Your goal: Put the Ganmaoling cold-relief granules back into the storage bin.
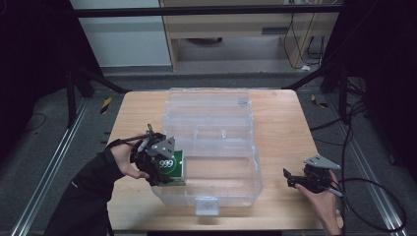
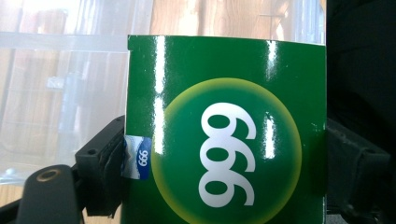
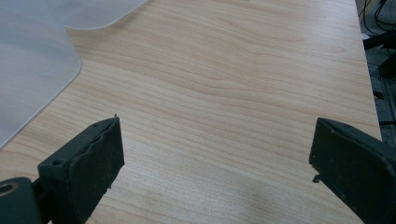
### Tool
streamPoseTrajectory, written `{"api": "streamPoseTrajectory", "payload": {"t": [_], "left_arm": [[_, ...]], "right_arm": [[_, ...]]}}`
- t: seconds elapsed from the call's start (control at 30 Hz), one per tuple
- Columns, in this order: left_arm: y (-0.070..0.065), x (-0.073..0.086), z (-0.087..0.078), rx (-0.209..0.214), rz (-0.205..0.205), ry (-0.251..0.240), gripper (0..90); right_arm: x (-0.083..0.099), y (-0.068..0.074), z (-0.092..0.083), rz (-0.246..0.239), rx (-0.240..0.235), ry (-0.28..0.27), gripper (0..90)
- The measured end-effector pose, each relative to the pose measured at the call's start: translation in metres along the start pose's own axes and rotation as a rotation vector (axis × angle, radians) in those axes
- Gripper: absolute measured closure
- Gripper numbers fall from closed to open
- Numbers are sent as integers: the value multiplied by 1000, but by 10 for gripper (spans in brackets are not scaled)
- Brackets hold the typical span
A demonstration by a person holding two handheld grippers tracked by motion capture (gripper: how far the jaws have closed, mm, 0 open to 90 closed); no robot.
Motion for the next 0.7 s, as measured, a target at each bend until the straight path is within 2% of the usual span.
{"api": "streamPoseTrajectory", "payload": {"t": [0.2,0.7], "left_arm": [[0,0,6,4,-5,-7,148],[-1,6,23,24,-11,15,148]], "right_arm": [[0,0,0,-1,0,-1,36],[0,0,0,-4,1,-1,35]]}}
Point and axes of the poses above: each handheld gripper's, and its own axes: z roughly forward along the jaws, x roughly out of its underside, y roughly to its left, the point moved 10 cm from there along z, roughly forward along the jaws, and after that the axes turned 7 degrees about -z, right-handed, at the moved point
